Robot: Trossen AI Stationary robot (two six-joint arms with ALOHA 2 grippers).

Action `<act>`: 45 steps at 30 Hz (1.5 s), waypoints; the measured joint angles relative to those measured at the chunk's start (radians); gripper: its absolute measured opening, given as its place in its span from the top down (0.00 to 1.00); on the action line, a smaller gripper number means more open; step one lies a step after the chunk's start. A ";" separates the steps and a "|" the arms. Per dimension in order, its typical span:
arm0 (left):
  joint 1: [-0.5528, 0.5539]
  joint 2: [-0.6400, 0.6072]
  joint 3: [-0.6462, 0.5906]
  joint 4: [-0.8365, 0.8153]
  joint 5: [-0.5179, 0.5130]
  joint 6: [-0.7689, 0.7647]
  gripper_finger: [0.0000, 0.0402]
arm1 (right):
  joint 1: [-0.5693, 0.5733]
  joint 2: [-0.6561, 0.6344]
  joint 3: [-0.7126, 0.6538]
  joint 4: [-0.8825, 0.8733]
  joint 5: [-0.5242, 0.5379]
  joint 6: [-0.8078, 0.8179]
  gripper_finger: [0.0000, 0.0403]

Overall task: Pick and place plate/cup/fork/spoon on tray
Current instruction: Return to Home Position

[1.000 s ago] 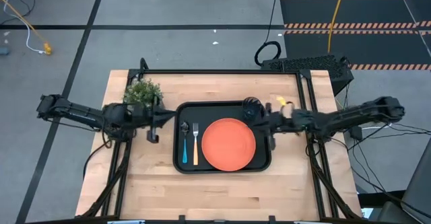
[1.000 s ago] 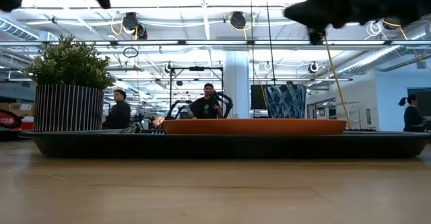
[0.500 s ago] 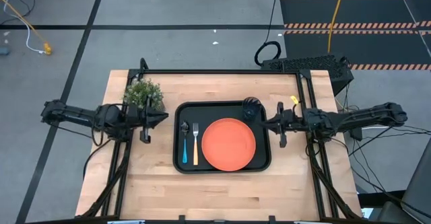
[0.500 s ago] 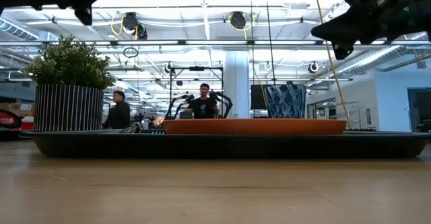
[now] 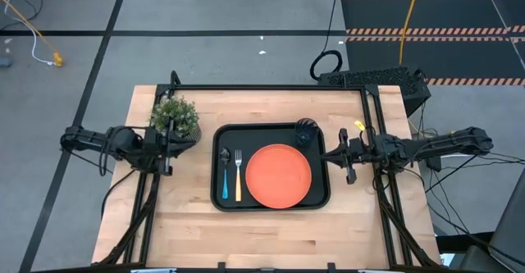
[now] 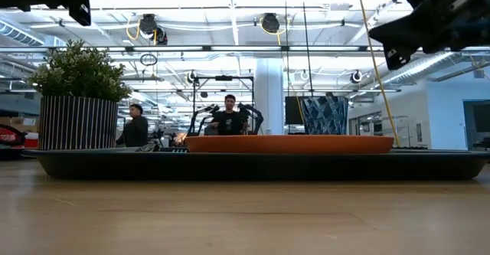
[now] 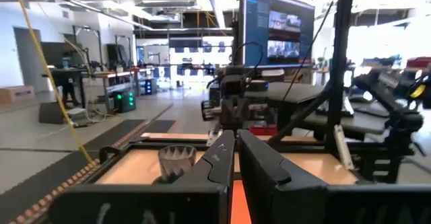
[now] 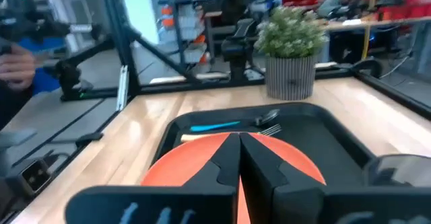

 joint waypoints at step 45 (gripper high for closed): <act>-0.010 -0.149 -0.248 0.180 0.055 -0.065 0.94 | 0.000 -0.104 -0.117 -0.029 0.154 0.072 1.00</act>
